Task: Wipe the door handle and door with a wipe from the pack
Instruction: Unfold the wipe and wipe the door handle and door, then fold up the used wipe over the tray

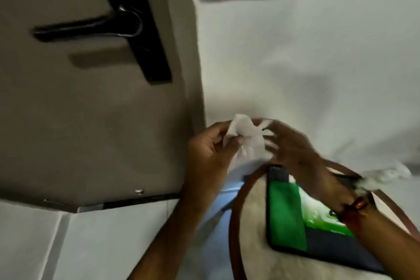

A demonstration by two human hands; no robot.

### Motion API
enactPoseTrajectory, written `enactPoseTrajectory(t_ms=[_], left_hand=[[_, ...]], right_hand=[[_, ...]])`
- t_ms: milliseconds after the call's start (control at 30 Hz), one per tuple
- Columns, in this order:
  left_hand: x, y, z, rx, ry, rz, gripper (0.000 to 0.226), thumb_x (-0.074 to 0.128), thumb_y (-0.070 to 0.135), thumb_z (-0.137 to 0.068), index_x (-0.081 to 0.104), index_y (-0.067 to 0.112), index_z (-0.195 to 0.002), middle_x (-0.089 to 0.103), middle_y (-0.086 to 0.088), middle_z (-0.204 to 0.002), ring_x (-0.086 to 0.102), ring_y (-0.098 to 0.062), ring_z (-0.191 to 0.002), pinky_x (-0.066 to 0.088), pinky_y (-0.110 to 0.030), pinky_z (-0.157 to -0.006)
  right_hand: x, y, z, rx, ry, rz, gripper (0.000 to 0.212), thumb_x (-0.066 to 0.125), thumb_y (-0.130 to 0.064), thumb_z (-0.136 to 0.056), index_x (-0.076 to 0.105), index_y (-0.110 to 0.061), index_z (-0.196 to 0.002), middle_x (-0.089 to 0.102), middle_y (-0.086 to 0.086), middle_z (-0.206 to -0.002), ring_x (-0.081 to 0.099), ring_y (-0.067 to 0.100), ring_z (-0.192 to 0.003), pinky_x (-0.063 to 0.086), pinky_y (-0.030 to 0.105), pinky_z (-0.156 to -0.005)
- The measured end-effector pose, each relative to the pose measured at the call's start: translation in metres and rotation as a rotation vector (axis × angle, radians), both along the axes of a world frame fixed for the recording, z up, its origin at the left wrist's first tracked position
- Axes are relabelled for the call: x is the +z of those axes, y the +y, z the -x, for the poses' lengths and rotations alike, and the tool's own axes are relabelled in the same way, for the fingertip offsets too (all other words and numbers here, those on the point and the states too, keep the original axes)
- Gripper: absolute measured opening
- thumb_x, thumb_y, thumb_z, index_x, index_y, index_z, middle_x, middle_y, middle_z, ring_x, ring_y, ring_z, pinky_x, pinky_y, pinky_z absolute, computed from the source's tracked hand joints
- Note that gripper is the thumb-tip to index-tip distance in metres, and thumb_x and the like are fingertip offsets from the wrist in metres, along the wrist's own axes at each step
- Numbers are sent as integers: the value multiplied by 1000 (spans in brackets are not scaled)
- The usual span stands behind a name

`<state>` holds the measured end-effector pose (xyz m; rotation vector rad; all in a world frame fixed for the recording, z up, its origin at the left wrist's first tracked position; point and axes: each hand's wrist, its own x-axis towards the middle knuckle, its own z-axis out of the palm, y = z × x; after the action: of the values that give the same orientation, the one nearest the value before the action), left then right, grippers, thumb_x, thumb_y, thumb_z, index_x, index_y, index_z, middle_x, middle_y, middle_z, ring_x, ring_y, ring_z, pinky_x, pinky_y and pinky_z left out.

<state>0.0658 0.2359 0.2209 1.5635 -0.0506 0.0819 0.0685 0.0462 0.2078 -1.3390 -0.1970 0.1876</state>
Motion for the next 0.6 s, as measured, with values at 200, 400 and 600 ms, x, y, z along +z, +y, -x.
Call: enactPoseTrajectory(t_ms=[200,400,600], left_hand=[[-56,-90,4,-201,527,200,19,61,9,-99,72,4,-112,75,-27,-114,72,-47,-104,59,-52,-92],[-132,-156,31,-396,871,199,26,72,16,-91,75,6,-115,75,-24,-119,70,-39,-112,57,-45,-94],[-198,-206,58,-476,965,19,19,67,0,-92,71,2,-110,75,-19,-109,71,-28,-97,59,-38,-82]], right_hand=[[-85,-75,66,-75,450,-72,46,83,-34,-79,75,-16,-120,77,7,-122,74,23,-107,62,28,-83],[-140,-134,97,-498,573,68,15,71,-5,-91,78,-12,-101,84,6,-100,78,21,-88,64,23,-66],[-184,-189,133,-519,774,60,29,67,8,-90,66,4,-119,76,20,-111,74,35,-95,65,46,-80]])
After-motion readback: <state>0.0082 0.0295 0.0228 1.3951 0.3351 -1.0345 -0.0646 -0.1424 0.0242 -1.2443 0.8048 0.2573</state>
